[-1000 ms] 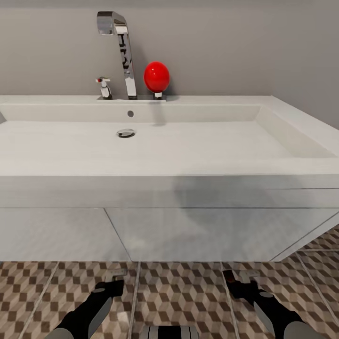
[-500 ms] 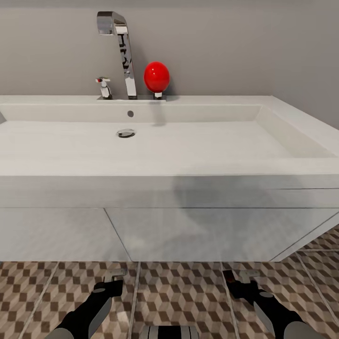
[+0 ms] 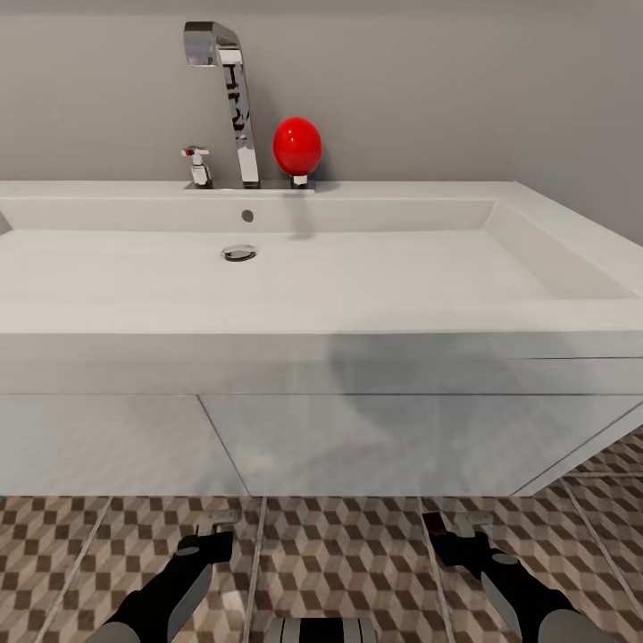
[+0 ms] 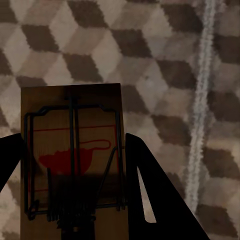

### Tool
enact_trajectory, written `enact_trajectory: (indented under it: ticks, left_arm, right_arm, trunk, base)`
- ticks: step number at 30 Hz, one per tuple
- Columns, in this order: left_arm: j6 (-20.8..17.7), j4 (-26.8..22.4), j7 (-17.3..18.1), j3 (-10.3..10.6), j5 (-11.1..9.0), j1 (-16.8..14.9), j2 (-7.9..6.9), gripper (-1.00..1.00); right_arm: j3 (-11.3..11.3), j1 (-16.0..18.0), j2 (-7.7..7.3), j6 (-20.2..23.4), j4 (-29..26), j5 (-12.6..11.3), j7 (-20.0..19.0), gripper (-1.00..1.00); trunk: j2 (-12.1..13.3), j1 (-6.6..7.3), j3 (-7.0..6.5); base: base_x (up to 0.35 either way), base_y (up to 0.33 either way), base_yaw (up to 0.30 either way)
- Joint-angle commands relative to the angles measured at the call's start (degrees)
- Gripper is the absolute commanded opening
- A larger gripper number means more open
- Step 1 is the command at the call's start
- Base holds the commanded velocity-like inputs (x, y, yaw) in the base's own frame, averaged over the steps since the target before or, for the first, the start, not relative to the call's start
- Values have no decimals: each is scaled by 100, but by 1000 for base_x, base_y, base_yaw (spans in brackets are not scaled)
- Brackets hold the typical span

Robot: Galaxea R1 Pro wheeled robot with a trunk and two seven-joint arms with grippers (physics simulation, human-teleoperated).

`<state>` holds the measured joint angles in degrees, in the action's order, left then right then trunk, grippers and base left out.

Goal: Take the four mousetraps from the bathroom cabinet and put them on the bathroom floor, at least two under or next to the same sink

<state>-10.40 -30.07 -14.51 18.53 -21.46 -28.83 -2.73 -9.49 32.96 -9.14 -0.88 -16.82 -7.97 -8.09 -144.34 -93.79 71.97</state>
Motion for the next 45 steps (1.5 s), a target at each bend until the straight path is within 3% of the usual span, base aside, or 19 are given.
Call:
enact_trajectory:
  ticks: [1, 13, 45]
  left_arm:
    - [-6, 0, -9, 1, 19, 0, 0, -100]
    - [-6, 1, -16, 1, 19, 0, 1, -100]
    - [20, -1, -17, 1, 19, -1, 4, -100]
  right_arm:
    - [0, 0, 0, 0, 1, -1, -1, -100]
    - [0, 0, 0, 0, -12, 2, -4, -100]
    - [0, 0, 0, 0, -13, 2, -3, -100]
  trunk:
    - [0, 0, 0]
    - [-13, -26, 222]
    - [-13, -26, 222]
  base:
    - [0, 0, 0]
    - [0, 0, 0]
    - [9, 0, 0]
